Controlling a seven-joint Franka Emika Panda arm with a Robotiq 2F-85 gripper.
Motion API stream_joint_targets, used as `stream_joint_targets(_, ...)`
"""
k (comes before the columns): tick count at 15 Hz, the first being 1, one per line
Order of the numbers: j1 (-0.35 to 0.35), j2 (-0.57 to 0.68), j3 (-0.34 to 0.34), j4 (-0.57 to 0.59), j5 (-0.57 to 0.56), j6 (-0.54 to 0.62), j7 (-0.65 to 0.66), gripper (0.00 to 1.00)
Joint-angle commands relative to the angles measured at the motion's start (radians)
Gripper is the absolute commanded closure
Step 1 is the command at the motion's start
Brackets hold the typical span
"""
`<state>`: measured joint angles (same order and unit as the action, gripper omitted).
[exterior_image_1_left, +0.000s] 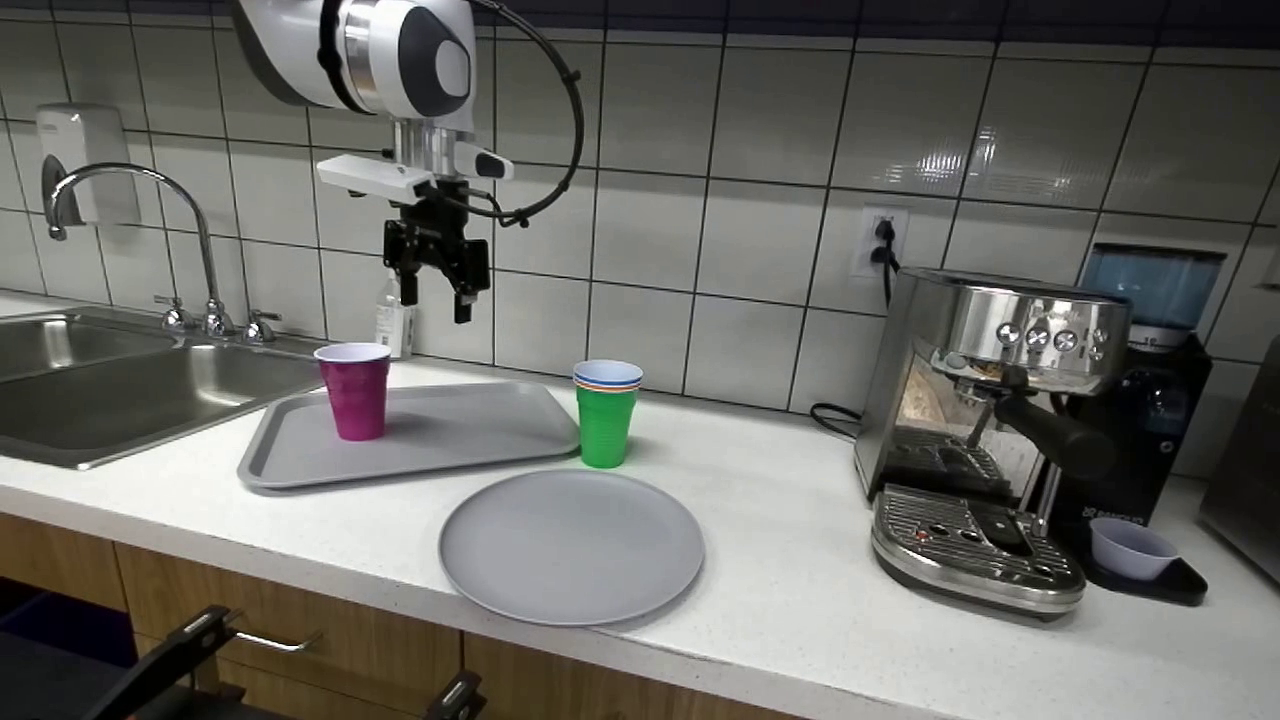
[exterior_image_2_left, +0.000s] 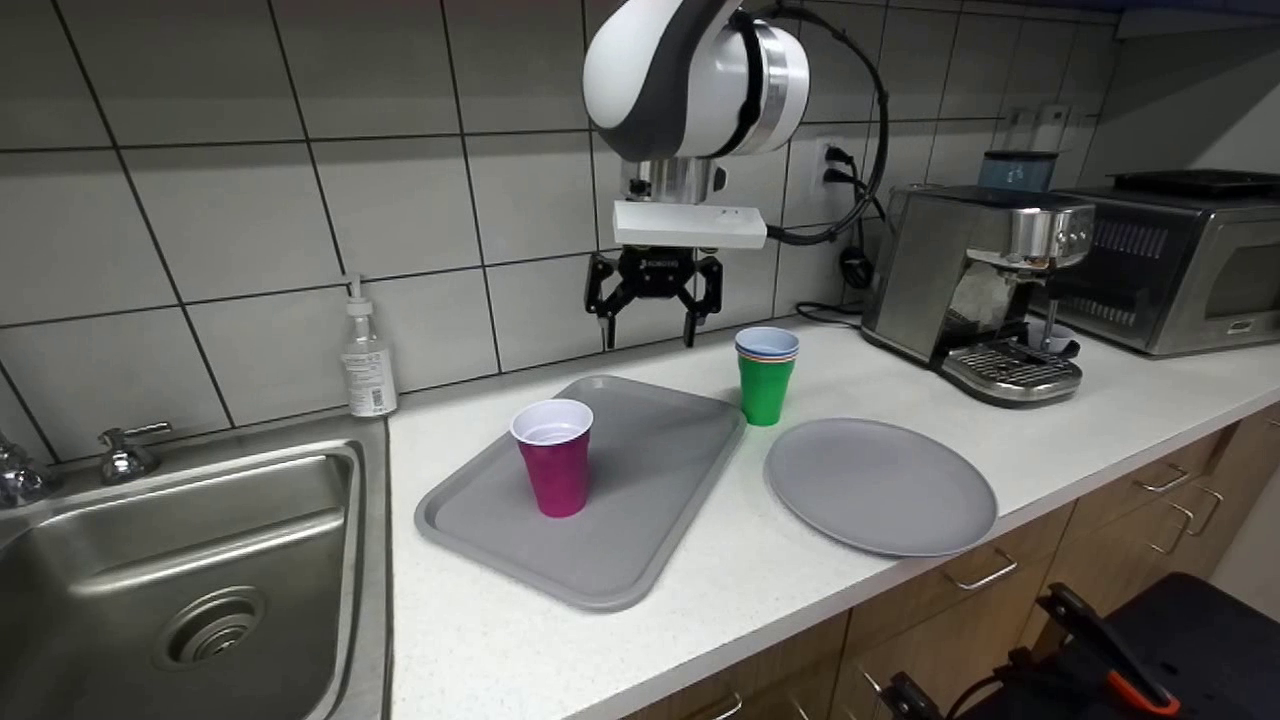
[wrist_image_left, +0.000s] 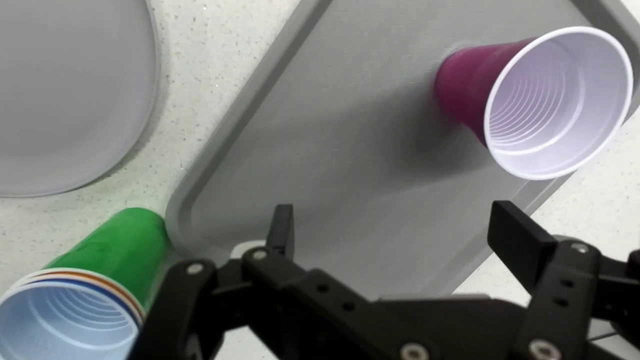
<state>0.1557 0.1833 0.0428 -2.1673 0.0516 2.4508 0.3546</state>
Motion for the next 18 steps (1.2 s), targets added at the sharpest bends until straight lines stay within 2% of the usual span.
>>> stream_joint_targets(1, -0.008, 0.001, 0.009, 0.001, -0.002, -0.003, 0.001, 0.0)
stream_joint_targets(10, -0.015, 0.004, 0.005, 0.001, -0.002, -0.003, 0.001, 0.0)
stream_joint_targets(18, -0.005, 0.005, 0.053, -0.018, 0.04, 0.037, -0.09, 0.0)
